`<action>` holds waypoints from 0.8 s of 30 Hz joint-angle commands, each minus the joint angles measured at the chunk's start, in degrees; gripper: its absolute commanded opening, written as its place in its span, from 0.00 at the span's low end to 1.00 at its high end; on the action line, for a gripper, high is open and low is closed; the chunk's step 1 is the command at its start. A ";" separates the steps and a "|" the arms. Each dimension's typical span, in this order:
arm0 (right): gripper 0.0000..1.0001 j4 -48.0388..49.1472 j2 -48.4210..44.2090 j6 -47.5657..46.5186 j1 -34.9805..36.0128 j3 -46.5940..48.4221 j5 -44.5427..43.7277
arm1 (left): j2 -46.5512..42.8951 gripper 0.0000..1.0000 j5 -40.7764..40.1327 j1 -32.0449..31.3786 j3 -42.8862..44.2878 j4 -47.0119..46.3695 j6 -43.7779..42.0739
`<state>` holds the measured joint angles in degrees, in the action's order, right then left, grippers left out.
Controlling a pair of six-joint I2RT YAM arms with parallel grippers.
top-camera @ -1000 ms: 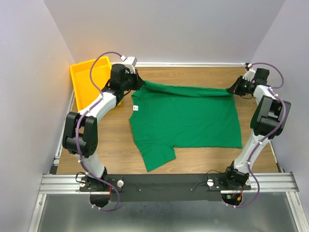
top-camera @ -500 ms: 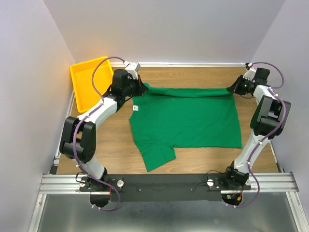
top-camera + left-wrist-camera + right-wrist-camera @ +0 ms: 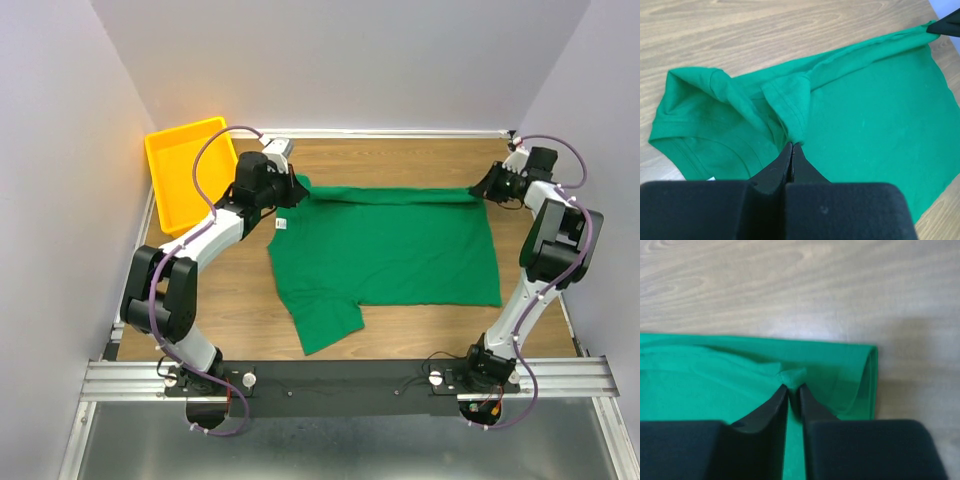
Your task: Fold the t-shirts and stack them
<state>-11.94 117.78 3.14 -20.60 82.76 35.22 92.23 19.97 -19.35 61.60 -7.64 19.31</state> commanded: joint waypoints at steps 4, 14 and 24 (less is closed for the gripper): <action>0.49 0.78 -7.11 -5.15 -4.71 -9.54 -0.42 | -1.17 0.00 -0.37 -0.68 -2.63 -1.15 -0.41; 0.62 0.17 -12.31 -6.75 -7.26 -13.16 3.44 | -2.84 0.00 0.77 -0.86 -5.18 -1.85 -1.47; 0.61 -1.85 0.60 4.51 -5.33 0.99 7.14 | -3.28 0.00 1.13 -0.86 -6.76 -3.08 -0.77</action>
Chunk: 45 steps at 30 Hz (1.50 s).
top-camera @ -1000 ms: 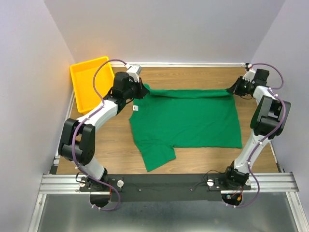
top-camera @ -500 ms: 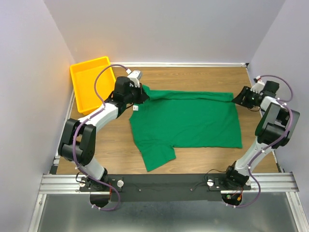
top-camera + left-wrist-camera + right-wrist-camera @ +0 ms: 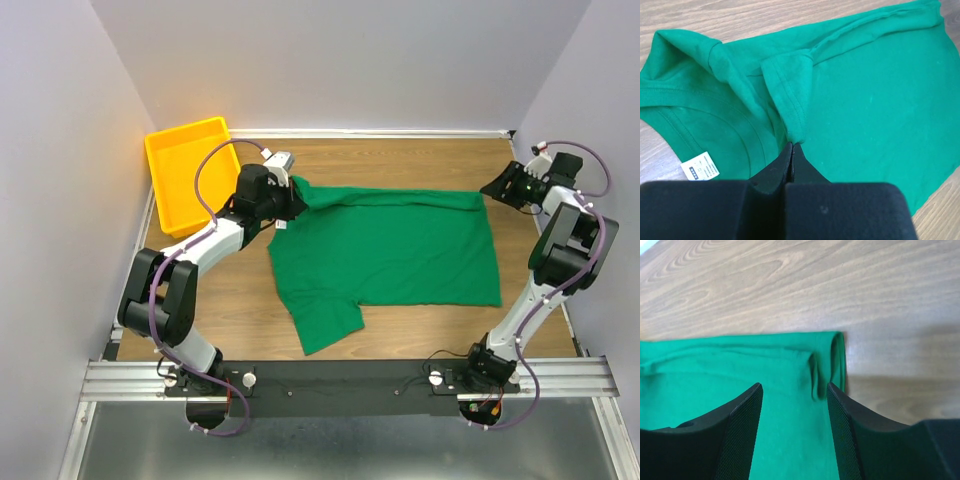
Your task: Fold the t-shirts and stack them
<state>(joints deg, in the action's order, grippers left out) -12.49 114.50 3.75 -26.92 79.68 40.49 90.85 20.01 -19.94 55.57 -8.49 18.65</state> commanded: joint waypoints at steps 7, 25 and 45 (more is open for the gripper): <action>0.59 -3.15 8.37 4.16 1.78 8.39 1.70 | -0.85 0.00 1.43 -0.36 -0.03 -2.67 0.33; 0.46 -5.26 13.47 3.11 3.71 13.31 -0.50 | 0.38 0.00 2.49 -0.88 0.41 -3.29 0.86; 0.01 -5.88 1.98 -5.22 3.10 4.18 -1.73 | -1.02 0.00 3.19 -0.97 -0.81 -3.64 0.77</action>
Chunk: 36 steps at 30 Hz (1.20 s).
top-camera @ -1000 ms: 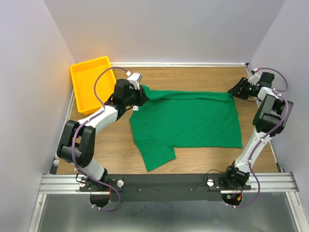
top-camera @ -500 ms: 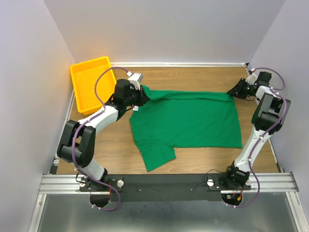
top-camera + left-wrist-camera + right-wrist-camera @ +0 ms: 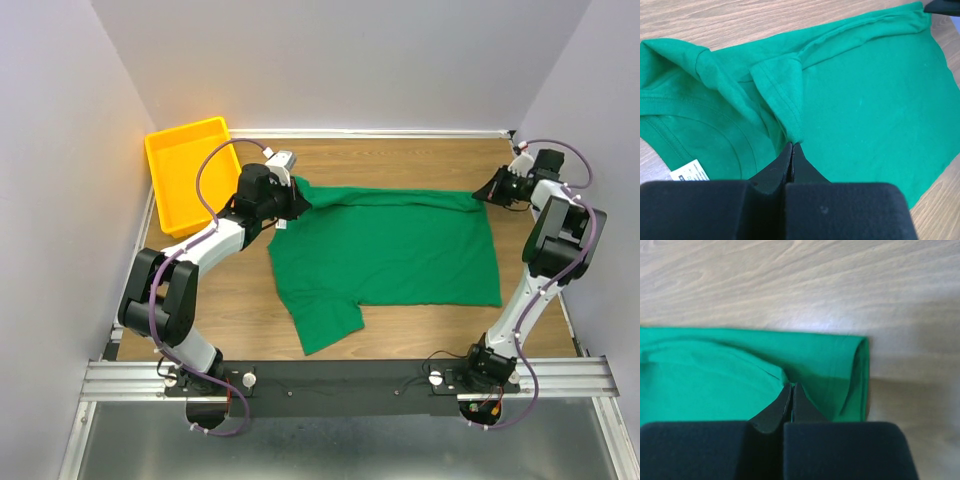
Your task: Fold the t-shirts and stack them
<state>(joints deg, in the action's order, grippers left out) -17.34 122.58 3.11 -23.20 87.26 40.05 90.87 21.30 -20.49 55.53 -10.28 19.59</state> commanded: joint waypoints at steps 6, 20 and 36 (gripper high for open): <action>0.01 -2.69 -13.33 -13.56 -1.58 -12.46 -2.69 | -2.36 0.00 3.83 -0.43 -2.35 -1.85 -1.14; 0.44 -3.22 -16.85 -17.53 -3.61 -18.54 -12.81 | -5.35 0.00 4.37 -0.43 -5.96 2.28 -4.30; 0.52 -3.31 -16.94 -14.72 -3.61 -19.41 -5.08 | -9.04 0.00 4.28 -1.31 -7.72 5.98 -5.53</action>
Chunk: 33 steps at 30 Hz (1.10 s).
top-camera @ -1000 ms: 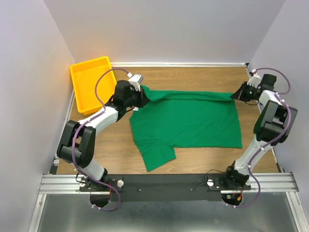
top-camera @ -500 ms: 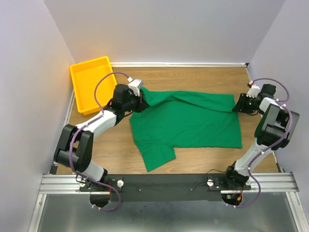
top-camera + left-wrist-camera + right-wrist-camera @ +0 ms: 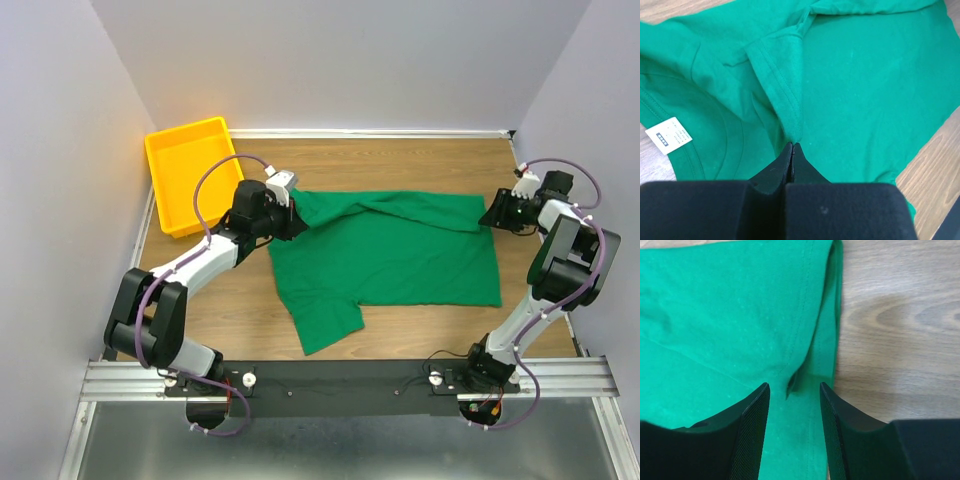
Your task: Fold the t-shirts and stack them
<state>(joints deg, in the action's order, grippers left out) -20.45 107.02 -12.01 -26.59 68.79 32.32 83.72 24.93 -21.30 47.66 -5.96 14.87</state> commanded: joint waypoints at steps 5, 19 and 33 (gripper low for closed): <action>0.52 -0.21 -1.55 0.23 -0.22 -1.82 3.72 | -1.63 0.00 -1.62 -1.55 0.33 3.32 -0.46; 0.53 -0.74 -0.41 1.37 -0.13 0.11 6.88 | -6.93 0.83 -22.56 -0.85 3.66 8.76 8.66; 0.53 -2.05 9.43 12.27 1.72 14.52 8.29 | 18.04 0.73 -33.87 -0.32 25.79 17.98 19.31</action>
<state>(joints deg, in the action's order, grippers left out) -21.23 114.52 -2.96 -25.45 80.64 40.16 98.83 -0.30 -21.61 67.92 6.31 31.29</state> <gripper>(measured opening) 0.530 0.735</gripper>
